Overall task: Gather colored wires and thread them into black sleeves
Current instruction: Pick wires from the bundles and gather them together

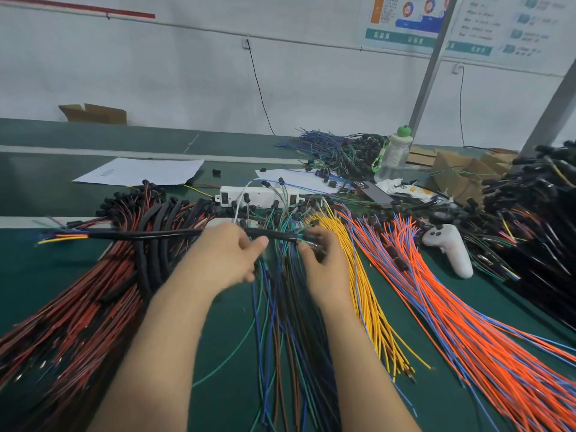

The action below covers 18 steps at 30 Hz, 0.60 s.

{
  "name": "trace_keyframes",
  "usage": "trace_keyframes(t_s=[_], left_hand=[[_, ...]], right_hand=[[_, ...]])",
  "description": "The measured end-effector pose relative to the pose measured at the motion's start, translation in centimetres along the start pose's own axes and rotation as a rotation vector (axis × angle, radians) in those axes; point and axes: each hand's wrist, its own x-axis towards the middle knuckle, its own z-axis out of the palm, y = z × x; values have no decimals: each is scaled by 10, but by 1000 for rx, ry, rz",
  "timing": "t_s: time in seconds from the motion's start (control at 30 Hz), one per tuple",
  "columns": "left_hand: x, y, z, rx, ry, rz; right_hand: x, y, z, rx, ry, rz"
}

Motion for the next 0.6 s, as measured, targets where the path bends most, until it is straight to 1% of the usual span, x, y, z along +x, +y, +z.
trace_keyframes(t_s=[0.03,0.07,0.1,0.13,0.17,0.2,0.23,0.27,0.3,0.33,0.37,0.4,0.43,0.47,0.53,0.6], left_hand=[[4,1,-11,199,88,94],[9,2,-19,372,113,180],[14,4,-23,531,38,227],[19,7,-23,623,-81,233],[24,10,-21,632,-191,231],[26,14,-19,564,-263,245],[29,21,-22,446,-269,281],[31,31,-28,343,-225,331],[34,44,-40,284,-156,378],[35,60,-55,273,-30,442],[38,79,-70,272,138,514],[40,101,-84,227,283,573],[41,126,-94,114,362,612],[41,153,-97,-63,372,628],[42,210,-81,-462,233,584],[35,261,-41,-762,33,467]], right_hand=[[0,0,-1,-14,-12,-12],[0,0,-3,-28,-24,-33],[0,-2,-5,-40,-41,-55],[0,-7,-7,-44,-64,-73],[2,-15,-10,-55,-87,-97],[3,-25,-15,-75,-90,-139],[6,-36,-20,-109,-41,-198],[11,-47,-26,-140,65,-250],[16,-60,-35,-158,220,-275],[21,-73,-44,-143,391,-282],[24,-85,-55,-98,520,-288],[27,-97,-64,-40,565,-294],[28,-108,-71,24,521,-296],[29,-119,-77,86,415,-288],[32,-134,-88,128,211,-280],[37,-140,-111,21,161,-305]])
